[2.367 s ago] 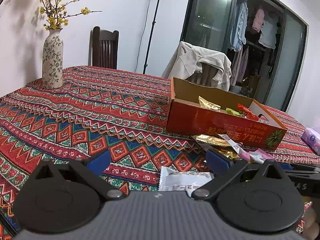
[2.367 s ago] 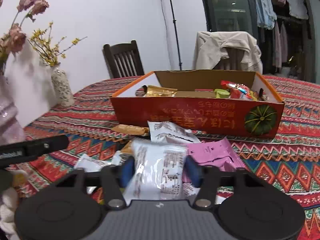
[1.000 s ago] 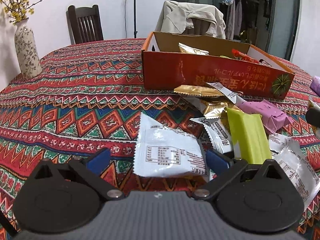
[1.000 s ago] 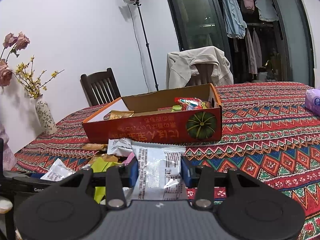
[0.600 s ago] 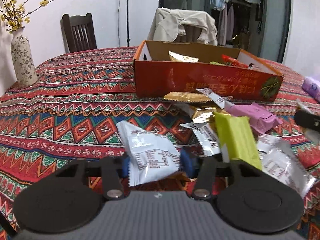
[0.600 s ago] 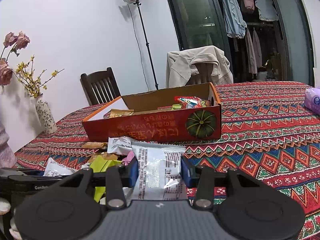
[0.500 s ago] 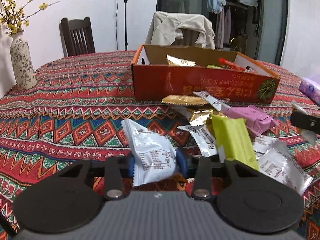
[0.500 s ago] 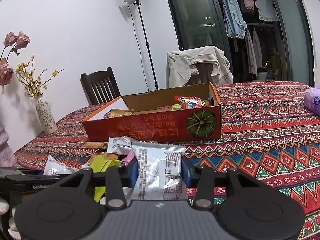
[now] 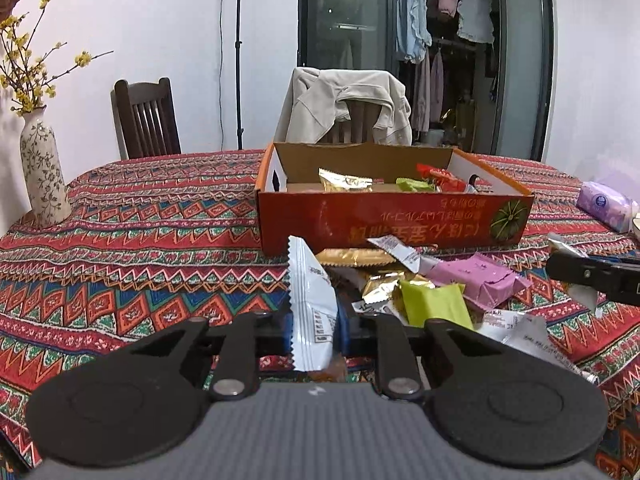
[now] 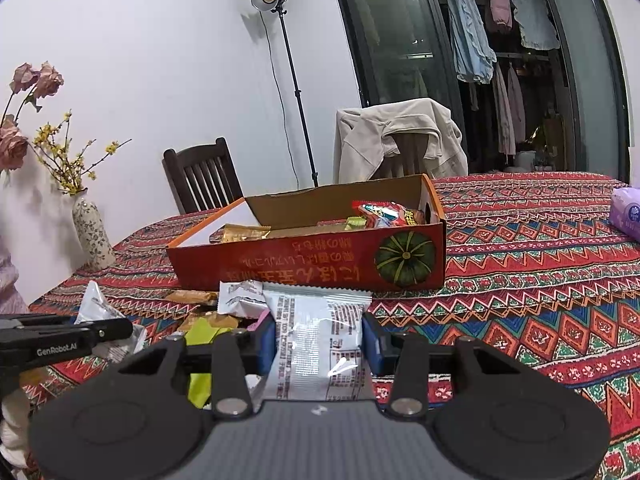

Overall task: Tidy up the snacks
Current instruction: 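Carry both white packets over the box and open both tools, then move both tools back to the pile, right tool grasping a white packet, then grasp the green bar with the left tool while the right holds its packet, then carry the green bar and white packet over the box and open both tools, then withdraw both open tools from the box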

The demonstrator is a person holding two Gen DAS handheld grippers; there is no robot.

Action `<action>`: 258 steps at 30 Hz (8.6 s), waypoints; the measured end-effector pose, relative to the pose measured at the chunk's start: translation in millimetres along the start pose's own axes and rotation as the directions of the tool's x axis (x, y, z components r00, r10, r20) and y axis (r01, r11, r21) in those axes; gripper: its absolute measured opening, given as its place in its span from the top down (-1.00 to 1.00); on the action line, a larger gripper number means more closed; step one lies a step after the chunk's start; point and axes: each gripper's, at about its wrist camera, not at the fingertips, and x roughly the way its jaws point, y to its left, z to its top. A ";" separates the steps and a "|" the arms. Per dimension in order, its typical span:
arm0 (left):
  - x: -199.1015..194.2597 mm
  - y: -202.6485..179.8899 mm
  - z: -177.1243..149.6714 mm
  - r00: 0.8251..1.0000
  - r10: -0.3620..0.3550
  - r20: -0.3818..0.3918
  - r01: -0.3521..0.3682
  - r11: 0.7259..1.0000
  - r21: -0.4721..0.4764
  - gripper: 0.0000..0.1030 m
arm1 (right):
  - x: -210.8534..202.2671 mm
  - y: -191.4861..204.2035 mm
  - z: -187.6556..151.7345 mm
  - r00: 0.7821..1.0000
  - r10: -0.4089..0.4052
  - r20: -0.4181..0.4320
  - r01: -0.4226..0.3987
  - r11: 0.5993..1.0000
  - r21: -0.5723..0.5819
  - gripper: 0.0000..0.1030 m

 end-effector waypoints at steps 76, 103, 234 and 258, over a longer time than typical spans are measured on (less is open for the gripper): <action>79.0 -16.5 128.4 0.964 0.032 0.265 0.012 0.987 -0.162 -1.00 | 120.5 -14.4 105.0 0.993 -0.068 0.099 0.067 0.998 0.009 -1.00; -13.1 1.8 34.8 0.988 0.010 0.152 0.003 0.996 -0.089 -1.00 | -2.7 19.6 25.4 1.000 -0.007 0.008 0.007 0.997 -0.081 -1.00; 150.6 -16.5 120.4 0.994 0.013 0.106 0.001 0.991 -0.132 0.21 | 167.4 -12.9 99.0 0.993 -0.116 0.033 0.118 0.991 -0.067 0.14; 127.0 -18.5 115.0 0.982 0.075 0.174 -0.051 0.989 -0.137 -1.00 | 149.2 -16.4 98.1 0.990 -0.134 0.032 0.135 0.991 -0.017 -1.00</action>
